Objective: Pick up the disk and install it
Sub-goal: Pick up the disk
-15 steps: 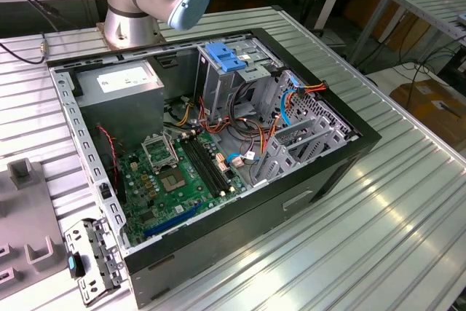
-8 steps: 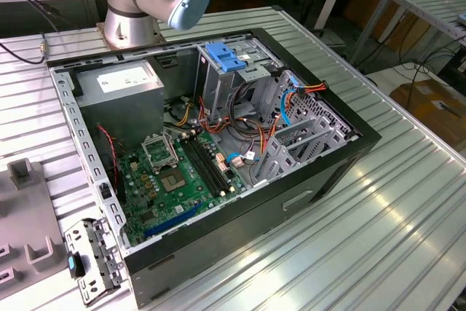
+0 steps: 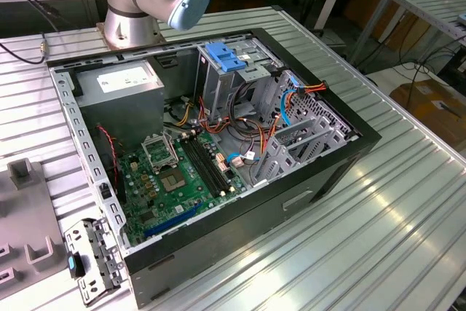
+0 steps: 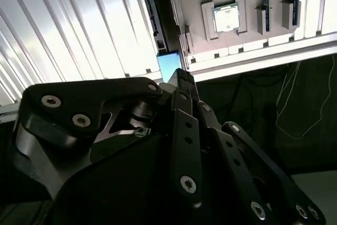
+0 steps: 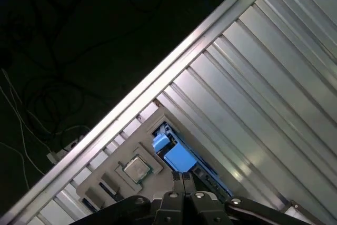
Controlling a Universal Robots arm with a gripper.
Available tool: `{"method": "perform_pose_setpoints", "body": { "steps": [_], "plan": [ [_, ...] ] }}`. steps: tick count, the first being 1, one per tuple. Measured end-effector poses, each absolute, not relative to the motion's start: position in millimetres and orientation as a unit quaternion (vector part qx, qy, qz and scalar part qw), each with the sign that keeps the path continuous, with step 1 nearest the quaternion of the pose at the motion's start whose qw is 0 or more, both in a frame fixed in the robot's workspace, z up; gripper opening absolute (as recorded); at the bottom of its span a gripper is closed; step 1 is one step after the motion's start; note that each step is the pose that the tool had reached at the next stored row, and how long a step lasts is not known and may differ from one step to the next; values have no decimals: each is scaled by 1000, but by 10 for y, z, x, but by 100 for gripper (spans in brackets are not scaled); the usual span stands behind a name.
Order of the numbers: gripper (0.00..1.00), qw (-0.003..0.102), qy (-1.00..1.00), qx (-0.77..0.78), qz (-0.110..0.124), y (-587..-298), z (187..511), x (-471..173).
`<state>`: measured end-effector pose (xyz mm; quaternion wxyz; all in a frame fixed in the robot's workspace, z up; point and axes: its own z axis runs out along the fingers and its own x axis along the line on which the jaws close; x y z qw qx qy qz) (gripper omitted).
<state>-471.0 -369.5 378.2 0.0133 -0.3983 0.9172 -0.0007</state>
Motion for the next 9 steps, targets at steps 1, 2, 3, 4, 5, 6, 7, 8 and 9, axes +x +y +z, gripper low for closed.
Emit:
{"method": "perform_pose_setpoints", "body": {
  "steps": [1, 2, 3, 4, 5, 6, 7, 8, 9],
  "plan": [
    [11, 13, 913, -407, -1, -3695, 3782, -4710],
    [11, 13, 909, -416, 0, -3695, 3781, -4710],
    [11, 13, 906, -424, 0, -3695, 3781, -4710],
    [11, 13, 901, -433, 0, -3695, 3780, -4710],
    [11, 13, 897, -441, 0, -3695, 3780, -4710],
    [11, 13, 893, -449, 0, -3695, 3780, -4710],
    [11, 13, 889, -457, 0, -3695, 3779, -4710],
    [11, 13, 885, -465, 0, -3695, 3779, -4710],
    [11, 13, 879, -476, 0, -3695, 3778, -4710]
  ]
}}
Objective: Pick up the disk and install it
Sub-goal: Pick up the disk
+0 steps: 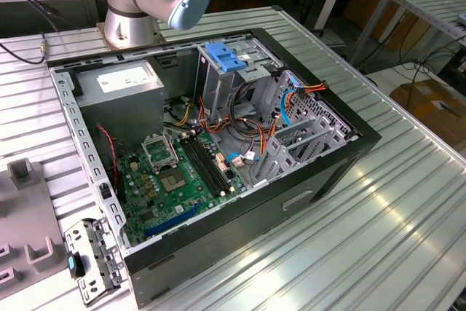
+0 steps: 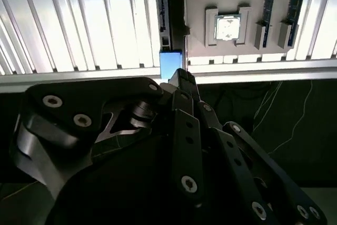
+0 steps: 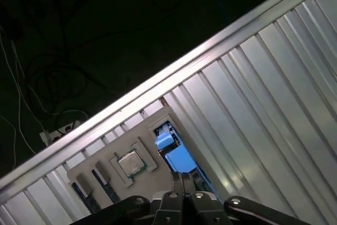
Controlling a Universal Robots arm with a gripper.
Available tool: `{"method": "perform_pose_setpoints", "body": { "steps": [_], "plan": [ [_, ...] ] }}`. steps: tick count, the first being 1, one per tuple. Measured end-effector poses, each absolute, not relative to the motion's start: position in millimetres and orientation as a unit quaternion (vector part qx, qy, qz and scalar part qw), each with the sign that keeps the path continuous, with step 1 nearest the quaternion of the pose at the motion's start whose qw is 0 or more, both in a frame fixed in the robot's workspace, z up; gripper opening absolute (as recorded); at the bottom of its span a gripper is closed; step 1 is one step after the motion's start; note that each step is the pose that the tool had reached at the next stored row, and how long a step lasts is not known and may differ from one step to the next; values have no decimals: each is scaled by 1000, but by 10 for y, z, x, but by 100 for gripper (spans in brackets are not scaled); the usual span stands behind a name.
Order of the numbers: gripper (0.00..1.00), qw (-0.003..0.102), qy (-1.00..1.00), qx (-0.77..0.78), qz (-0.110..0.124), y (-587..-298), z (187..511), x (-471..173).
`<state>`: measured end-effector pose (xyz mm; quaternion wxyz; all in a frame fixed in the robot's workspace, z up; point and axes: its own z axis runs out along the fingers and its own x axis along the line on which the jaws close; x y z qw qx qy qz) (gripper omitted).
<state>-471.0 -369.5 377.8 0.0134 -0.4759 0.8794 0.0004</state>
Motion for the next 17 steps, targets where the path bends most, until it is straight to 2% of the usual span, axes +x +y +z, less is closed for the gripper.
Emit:
{"method": "perform_pose_setpoints", "body": {
  "steps": [17],
  "plan": [
    [11, 14, 807, -591, 2, -3695, 3771, -4710]
  ]
}}
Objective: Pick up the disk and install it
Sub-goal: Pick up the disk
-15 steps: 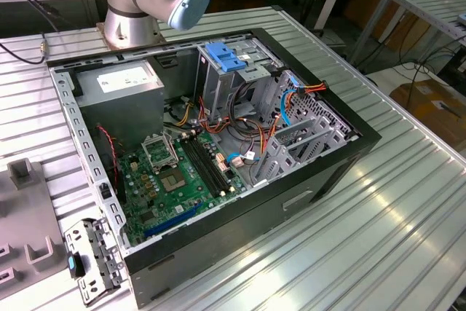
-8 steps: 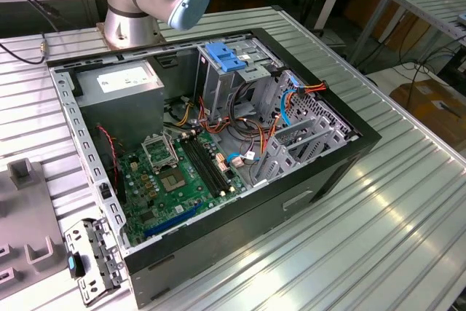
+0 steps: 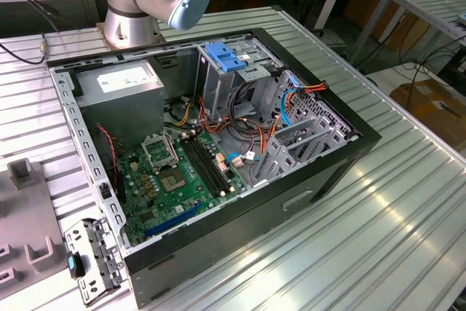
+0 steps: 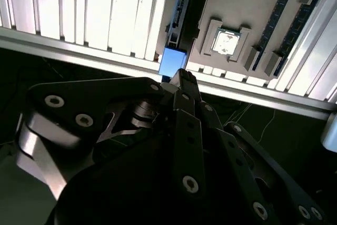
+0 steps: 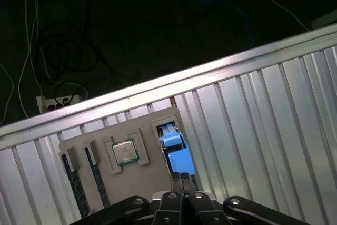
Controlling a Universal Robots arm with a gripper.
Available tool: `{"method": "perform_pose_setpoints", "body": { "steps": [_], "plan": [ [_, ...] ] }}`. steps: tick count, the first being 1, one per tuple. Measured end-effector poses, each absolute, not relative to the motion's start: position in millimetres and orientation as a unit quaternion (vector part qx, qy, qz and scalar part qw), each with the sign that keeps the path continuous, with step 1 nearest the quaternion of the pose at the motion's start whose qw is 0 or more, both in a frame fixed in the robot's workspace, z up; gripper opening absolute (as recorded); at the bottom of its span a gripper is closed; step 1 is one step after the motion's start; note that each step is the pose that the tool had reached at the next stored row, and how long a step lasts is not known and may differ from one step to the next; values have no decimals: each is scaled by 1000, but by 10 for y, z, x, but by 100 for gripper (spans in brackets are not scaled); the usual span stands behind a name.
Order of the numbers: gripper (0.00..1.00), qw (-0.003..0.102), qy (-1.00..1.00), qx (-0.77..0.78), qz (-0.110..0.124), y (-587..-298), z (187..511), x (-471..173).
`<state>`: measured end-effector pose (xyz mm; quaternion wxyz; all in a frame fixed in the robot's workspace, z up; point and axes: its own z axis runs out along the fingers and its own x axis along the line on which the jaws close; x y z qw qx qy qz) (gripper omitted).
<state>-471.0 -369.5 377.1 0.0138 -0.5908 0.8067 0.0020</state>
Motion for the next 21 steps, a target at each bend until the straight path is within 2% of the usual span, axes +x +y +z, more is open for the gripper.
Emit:
{"method": "perform_pose_setpoints", "body": {
  "steps": [21],
  "plan": [
    [11, 14, 772, -636, 3, -3695, 3767, -4710]
  ]
}}
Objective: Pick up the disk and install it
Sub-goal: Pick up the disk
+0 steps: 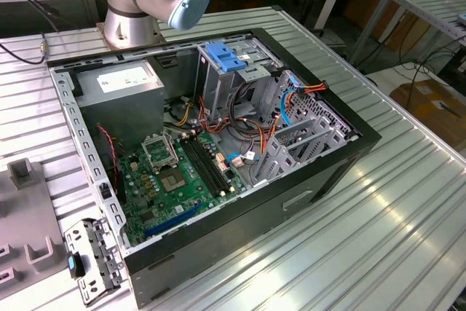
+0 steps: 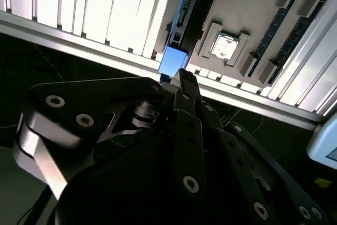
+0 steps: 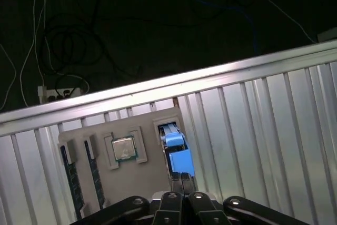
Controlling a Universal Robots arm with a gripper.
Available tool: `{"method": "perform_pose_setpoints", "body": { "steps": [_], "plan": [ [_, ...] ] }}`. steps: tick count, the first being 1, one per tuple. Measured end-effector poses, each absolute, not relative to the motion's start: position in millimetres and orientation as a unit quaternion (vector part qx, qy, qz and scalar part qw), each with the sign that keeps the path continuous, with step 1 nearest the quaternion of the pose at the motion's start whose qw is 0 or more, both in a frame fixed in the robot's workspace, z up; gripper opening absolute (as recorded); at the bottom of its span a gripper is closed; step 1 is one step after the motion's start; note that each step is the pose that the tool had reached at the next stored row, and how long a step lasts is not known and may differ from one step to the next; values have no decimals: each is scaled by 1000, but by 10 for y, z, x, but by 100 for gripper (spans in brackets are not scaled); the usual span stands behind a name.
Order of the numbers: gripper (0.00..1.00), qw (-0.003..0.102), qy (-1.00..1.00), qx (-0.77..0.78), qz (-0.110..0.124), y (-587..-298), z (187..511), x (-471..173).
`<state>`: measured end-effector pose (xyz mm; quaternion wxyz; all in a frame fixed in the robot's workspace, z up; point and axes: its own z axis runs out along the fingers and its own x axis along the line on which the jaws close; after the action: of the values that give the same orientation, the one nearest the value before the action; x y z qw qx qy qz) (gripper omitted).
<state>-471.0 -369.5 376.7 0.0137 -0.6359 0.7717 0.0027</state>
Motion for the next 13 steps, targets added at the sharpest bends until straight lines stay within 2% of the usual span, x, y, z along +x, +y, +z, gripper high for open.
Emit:
{"method": "perform_pose_setpoints", "body": {
  "steps": [10, 13],
  "plan": [
    [11, 14, 745, -667, 3, -3695, 3763, -4710],
    [29, 12, 745, -667, 5, -3695, 3760, -4696]
  ]
}}
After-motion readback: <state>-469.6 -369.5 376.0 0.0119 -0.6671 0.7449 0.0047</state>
